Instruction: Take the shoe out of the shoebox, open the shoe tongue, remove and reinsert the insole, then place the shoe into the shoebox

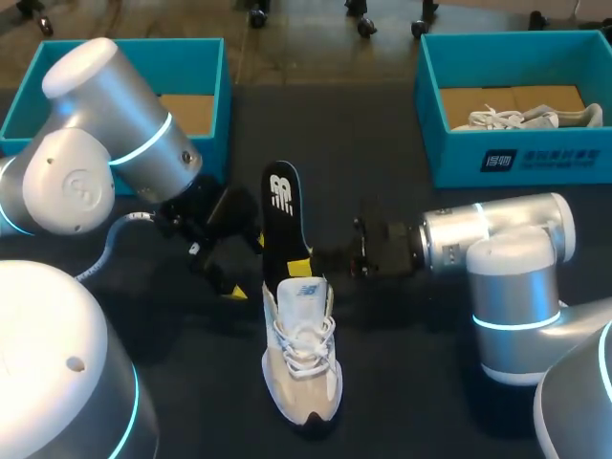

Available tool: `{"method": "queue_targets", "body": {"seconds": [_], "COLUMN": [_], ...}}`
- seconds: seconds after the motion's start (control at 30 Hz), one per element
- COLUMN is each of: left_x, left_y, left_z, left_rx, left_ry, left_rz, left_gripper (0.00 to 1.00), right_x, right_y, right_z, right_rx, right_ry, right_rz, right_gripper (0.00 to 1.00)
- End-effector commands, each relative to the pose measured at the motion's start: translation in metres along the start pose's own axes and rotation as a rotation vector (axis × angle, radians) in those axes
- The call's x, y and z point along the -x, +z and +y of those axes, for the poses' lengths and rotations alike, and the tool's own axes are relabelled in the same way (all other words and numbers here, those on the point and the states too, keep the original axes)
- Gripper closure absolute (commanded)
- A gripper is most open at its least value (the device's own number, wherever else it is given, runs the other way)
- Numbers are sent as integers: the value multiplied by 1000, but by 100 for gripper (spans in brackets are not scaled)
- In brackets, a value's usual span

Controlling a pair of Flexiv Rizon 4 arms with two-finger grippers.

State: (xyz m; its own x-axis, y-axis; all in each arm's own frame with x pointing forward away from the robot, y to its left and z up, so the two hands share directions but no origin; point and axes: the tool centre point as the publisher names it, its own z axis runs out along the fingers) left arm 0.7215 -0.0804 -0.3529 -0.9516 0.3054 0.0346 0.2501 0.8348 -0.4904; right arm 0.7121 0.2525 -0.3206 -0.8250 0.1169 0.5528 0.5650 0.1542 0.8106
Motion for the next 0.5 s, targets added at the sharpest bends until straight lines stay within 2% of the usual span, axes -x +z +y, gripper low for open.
{"method": "queue_targets", "body": {"seconds": [0.03,0.33,0.5], "left_x": [0,0,0], "left_y": [1,1,1], "left_z": [0,0,0], "left_rx": [-1,-1,-1], "left_ry": [1,1,1], "left_rz": [-1,-1,-1], "left_gripper": [0,0,0], "right_x": [3,10,16], "right_y": [0,9,11], "right_z": [7,19,24], "right_rx": [-35,-75,-76], "right_ry": [10,11,16], "right_rz": [12,32,49], "right_gripper": [72,73,82]}}
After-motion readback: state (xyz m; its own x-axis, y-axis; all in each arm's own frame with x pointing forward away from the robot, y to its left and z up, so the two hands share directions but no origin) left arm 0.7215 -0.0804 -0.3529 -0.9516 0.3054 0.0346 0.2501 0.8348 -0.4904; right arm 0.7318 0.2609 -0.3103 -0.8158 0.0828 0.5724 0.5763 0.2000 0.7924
